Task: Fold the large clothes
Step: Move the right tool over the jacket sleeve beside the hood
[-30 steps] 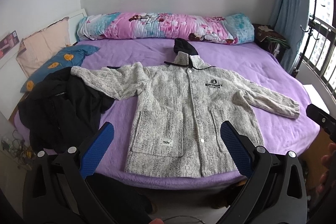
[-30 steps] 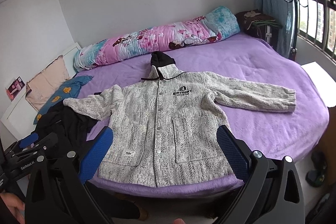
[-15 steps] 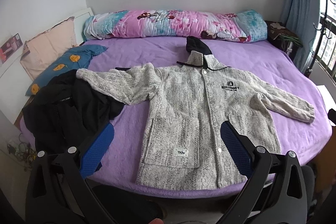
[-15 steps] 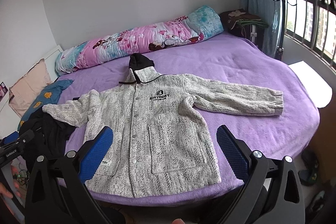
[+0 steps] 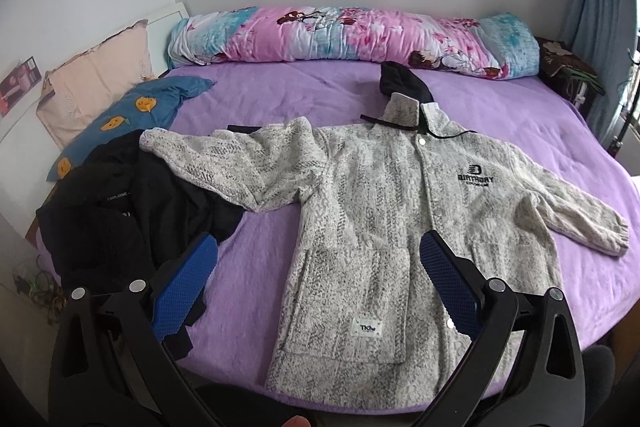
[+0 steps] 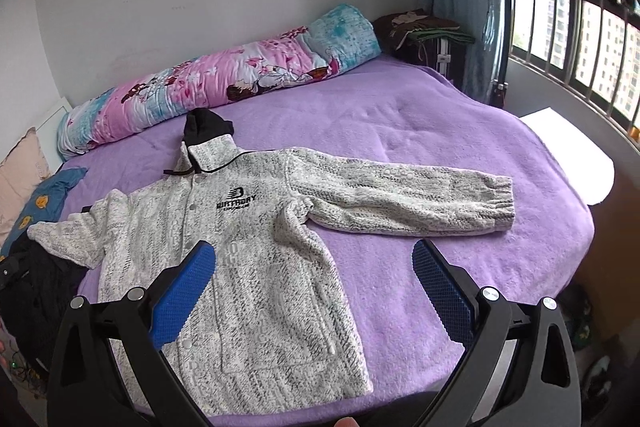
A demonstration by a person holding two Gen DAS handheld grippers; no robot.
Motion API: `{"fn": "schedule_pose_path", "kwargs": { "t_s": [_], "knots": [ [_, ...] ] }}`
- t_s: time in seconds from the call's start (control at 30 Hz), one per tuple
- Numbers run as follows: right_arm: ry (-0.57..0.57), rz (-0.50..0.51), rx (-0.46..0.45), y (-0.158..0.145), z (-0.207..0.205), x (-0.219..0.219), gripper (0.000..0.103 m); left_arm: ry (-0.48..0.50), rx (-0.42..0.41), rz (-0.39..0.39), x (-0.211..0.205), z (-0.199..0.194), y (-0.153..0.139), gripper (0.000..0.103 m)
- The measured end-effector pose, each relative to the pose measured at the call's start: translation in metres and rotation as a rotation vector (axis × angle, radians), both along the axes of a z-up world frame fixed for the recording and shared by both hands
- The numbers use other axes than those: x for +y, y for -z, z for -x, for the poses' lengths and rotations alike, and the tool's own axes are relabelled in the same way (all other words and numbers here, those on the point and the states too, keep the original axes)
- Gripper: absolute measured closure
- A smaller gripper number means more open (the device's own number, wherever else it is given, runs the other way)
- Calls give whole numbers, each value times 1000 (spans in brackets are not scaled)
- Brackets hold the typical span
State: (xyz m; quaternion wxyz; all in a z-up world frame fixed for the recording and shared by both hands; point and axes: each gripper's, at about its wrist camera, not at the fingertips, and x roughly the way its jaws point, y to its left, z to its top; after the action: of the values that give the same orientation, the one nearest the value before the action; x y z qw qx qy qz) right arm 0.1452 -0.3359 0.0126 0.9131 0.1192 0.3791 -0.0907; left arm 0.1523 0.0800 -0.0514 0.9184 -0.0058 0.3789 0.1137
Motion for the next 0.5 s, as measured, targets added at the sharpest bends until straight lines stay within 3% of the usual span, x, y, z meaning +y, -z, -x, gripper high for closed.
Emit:
{"fn": "schedule_pose_path", "kwargs": {
  "t_s": [0.2,0.37,0.5],
  "knots": [
    [89,39,29,36,-34,-48,7,-39,2,30,17,-39,24,6],
    [166,70,54,66,-58,-88,7,-55,16,-37,22,-77,48,6],
    [222,48,68,96,-76,-122,7,-62,46,-42,30,-102,74,6]
  ]
}}
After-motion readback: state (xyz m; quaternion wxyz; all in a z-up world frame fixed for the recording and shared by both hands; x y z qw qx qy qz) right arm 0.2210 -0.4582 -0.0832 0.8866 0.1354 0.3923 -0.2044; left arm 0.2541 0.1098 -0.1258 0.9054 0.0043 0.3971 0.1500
